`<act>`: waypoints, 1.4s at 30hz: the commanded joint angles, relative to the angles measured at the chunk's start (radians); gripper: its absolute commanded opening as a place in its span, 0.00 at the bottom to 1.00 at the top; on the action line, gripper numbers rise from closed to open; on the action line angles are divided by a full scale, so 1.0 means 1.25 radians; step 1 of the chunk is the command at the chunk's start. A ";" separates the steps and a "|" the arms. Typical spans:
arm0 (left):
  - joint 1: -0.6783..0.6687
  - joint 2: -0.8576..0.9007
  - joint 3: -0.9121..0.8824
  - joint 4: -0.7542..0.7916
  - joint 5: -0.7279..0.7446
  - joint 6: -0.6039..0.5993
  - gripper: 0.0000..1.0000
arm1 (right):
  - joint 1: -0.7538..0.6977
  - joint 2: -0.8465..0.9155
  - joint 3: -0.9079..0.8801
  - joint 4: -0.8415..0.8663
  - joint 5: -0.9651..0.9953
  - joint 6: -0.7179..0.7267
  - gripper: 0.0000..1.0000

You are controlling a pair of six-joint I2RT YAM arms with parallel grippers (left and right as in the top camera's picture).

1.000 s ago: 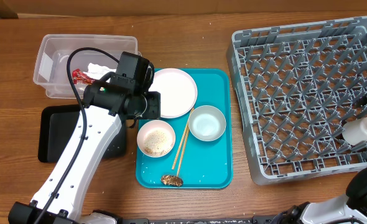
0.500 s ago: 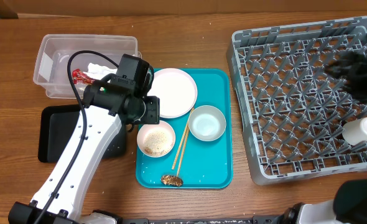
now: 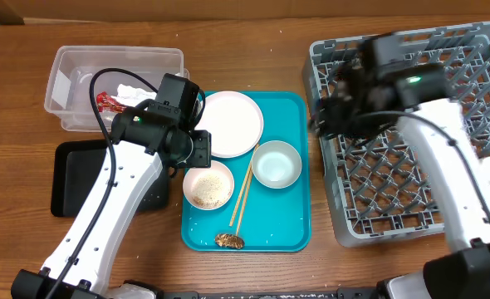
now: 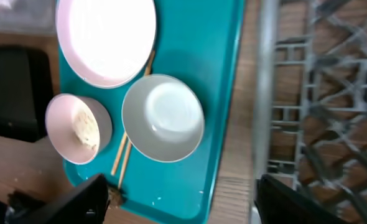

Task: Sort waste into correct bins and load items into the dishwasher
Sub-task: 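Reach the right gripper to the grey bowl and grasp its rim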

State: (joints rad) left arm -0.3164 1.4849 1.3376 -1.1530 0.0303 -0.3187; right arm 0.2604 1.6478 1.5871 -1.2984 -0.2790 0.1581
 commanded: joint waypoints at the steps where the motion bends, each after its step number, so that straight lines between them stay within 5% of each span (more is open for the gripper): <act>1: 0.003 -0.016 0.013 0.000 -0.012 -0.015 0.58 | 0.049 0.026 -0.068 0.039 0.068 0.089 0.77; 17: 0.003 -0.016 0.013 0.001 -0.012 -0.015 0.59 | 0.132 0.149 -0.256 0.243 0.113 0.195 0.51; 21: 0.003 -0.016 0.013 0.002 -0.012 -0.015 0.59 | 0.132 0.156 -0.271 0.255 0.113 0.195 0.33; 30: 0.003 -0.016 0.013 0.004 -0.009 -0.015 0.59 | 0.132 0.156 -0.286 0.262 0.112 0.195 0.14; 42: 0.003 -0.016 0.013 0.004 -0.009 -0.015 0.59 | 0.132 0.154 -0.292 0.268 0.112 0.194 0.04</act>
State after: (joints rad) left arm -0.3164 1.4849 1.3376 -1.1519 0.0250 -0.3222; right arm 0.4255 1.8355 1.2301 -0.9680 -0.1497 0.3965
